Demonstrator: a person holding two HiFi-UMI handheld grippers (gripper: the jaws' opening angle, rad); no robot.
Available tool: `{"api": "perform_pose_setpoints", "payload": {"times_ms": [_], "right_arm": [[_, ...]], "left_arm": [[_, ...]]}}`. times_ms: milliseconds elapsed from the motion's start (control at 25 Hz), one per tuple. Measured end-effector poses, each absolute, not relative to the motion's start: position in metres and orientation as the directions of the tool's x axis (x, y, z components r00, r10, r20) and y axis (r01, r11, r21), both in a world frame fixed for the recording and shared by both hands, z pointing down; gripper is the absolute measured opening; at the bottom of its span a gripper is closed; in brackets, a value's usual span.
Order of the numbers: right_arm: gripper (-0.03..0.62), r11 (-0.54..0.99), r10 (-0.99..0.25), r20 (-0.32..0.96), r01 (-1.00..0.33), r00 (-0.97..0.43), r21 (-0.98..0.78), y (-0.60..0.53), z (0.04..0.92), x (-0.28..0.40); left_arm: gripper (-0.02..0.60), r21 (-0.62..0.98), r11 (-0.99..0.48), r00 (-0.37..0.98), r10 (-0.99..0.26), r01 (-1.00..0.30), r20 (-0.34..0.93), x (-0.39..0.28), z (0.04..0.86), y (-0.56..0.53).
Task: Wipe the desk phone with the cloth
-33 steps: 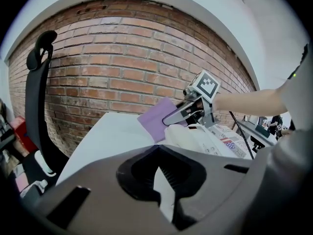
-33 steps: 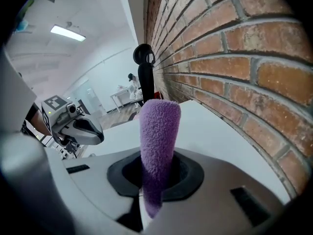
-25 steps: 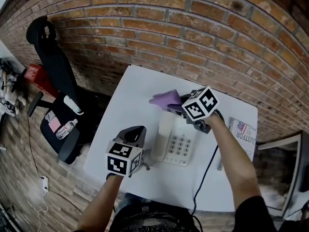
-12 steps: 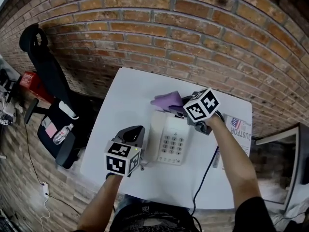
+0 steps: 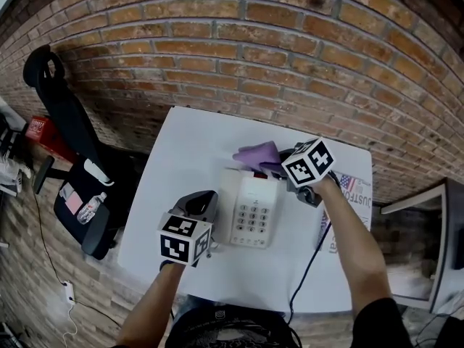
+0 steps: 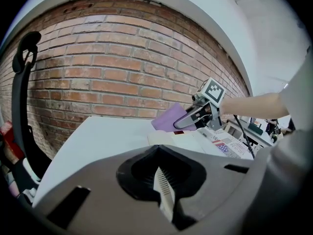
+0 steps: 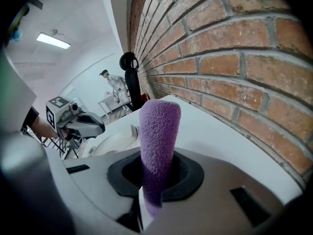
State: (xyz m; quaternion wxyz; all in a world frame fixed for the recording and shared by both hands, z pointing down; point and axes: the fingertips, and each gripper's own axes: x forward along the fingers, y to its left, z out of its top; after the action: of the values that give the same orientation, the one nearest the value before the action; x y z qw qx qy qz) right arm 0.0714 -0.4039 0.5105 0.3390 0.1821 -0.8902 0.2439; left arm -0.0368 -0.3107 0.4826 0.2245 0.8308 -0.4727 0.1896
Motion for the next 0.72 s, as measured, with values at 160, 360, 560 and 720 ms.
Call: {"api": "perform_pose_setpoints", "payload": {"times_ms": [160,360,560,720], "right_arm": [[0.044,0.799,-0.186,0.696,-0.519,-0.694,-0.304,-0.402,0.510,0.085],[0.044,0.756,-0.296,0.668,-0.595,-0.682,-0.273,-0.403,0.494,0.099],[0.044,0.713,-0.437,0.614,-0.670,-0.657,-0.210,-0.397,0.464,0.114],[0.044,0.681,-0.529,0.562,-0.713,-0.636,-0.166,-0.381,0.438,0.119]], "left_arm": [[0.002,0.195,-0.463,0.491,-0.697,-0.865,0.523,-0.032,0.481,-0.310],[0.003,0.192,-0.476,0.502,-0.699,-0.858,0.509,-0.030,0.471,-0.310],[0.002,0.191,-0.482,0.509,-0.709,-0.855,0.489,-0.033,0.458,-0.309],[0.002,0.184,-0.501,0.523,-0.710,-0.846,0.472,-0.033,0.446,-0.306]]}}
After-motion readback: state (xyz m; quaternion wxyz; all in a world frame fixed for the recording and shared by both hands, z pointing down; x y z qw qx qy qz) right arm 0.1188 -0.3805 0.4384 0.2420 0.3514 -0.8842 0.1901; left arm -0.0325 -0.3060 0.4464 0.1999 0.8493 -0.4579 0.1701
